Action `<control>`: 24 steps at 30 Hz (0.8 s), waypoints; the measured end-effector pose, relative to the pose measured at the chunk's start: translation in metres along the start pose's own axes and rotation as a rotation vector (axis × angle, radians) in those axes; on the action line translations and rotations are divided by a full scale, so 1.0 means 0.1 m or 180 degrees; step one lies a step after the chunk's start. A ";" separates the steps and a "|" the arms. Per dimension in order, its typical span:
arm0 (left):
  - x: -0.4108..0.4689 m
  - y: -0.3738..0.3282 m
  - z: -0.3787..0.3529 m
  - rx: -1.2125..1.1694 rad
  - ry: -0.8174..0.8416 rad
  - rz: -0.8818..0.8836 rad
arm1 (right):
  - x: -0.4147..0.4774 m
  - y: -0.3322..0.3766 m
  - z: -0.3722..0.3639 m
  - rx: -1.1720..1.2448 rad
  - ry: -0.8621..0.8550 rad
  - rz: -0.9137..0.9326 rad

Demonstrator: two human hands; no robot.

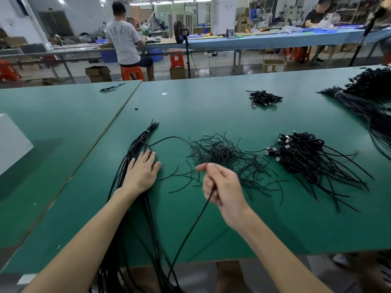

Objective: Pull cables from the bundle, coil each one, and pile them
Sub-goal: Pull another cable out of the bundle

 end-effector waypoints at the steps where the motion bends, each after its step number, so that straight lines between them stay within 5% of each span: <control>1: -0.04 -0.01 0.01 -0.0071 -0.0076 -0.0086 | 0.05 0.01 0.08 0.0356 -0.0268 -0.0105; 5: -0.29 -0.18 0.12 -0.0034 -0.0855 -0.0873 | 0.21 0.07 0.34 0.1526 -0.0929 -0.0243; 7: -0.48 -0.38 0.19 -0.0648 -0.0633 -0.1264 | 0.23 0.03 0.41 0.1846 -0.1061 -0.0317; 10: -0.77 -0.71 0.22 -0.2127 0.1139 -0.1230 | 0.21 -0.06 0.44 0.2151 -0.1208 -0.0377; 13: -1.00 -0.90 0.21 -0.2740 0.3228 -0.1296 | 0.19 -0.13 0.48 0.2491 -0.1343 -0.0286; 15: -1.07 -0.89 0.21 -0.3119 0.3885 -0.1562 | 0.18 -0.15 0.53 0.2722 -0.1390 -0.0196; 18: -1.00 -0.80 0.24 -0.4189 0.3816 -0.1562 | 0.17 -0.12 0.64 0.2823 -0.1439 -0.0075; 24: -0.68 -0.48 0.16 -0.6923 0.3155 -0.0203 | 0.13 -0.06 0.91 0.2415 -0.1626 0.0052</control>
Point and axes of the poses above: each hand's wrist, its own x-axis towards the middle knuckle, its own z-axis out of the back of the hand, y = z × x, the point moved 2 cm from there along x, towards the middle knuckle, and after that the axes turned 11 degrees about z, right-handed, at the moved point
